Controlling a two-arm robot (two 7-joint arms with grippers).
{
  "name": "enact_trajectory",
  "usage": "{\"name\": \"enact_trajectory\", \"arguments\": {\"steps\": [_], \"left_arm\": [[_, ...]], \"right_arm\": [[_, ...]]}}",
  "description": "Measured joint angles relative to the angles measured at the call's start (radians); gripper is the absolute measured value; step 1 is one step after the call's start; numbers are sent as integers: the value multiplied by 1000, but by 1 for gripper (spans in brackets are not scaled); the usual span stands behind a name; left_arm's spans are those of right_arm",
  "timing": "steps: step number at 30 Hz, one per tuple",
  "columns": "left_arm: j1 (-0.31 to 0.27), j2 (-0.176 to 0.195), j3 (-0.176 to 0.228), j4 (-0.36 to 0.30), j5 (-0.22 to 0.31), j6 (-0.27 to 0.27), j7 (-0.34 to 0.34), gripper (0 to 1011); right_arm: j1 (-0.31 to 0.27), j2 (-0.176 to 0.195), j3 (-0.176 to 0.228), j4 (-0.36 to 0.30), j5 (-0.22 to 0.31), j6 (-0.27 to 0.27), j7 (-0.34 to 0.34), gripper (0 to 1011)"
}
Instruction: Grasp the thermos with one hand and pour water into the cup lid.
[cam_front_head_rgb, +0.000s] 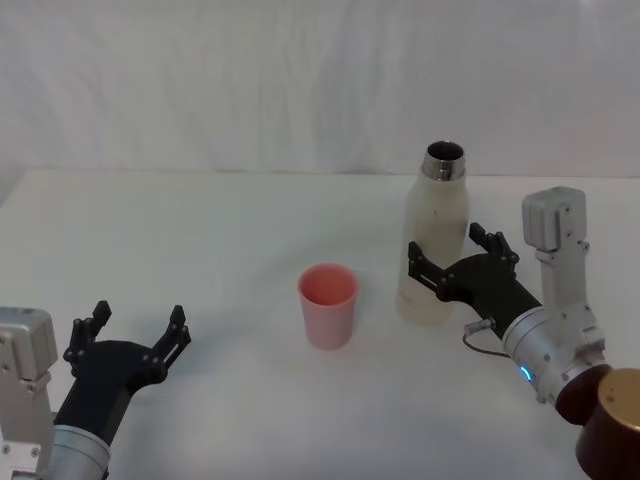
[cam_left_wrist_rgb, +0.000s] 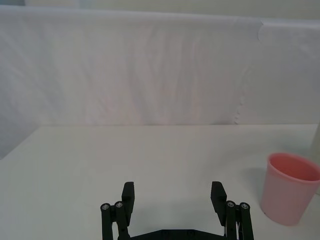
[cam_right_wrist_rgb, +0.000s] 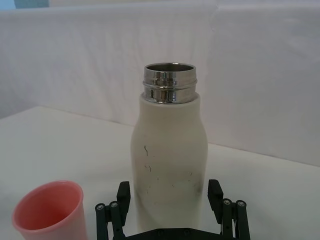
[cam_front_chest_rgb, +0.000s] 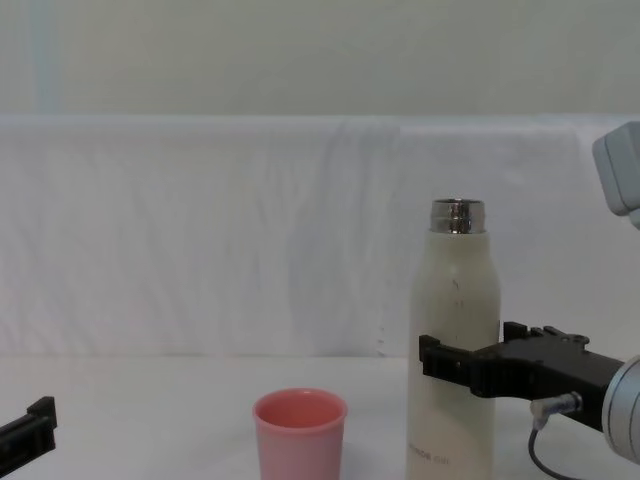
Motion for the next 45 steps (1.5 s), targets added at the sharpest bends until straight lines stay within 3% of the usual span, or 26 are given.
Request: {"name": "enact_trajectory", "arguments": {"steps": [45], "left_arm": [[0, 0, 0, 0, 0, 0, 0, 1001]], "right_arm": [[59, -29, -2, 75, -32, -5, -9, 1001]]}}
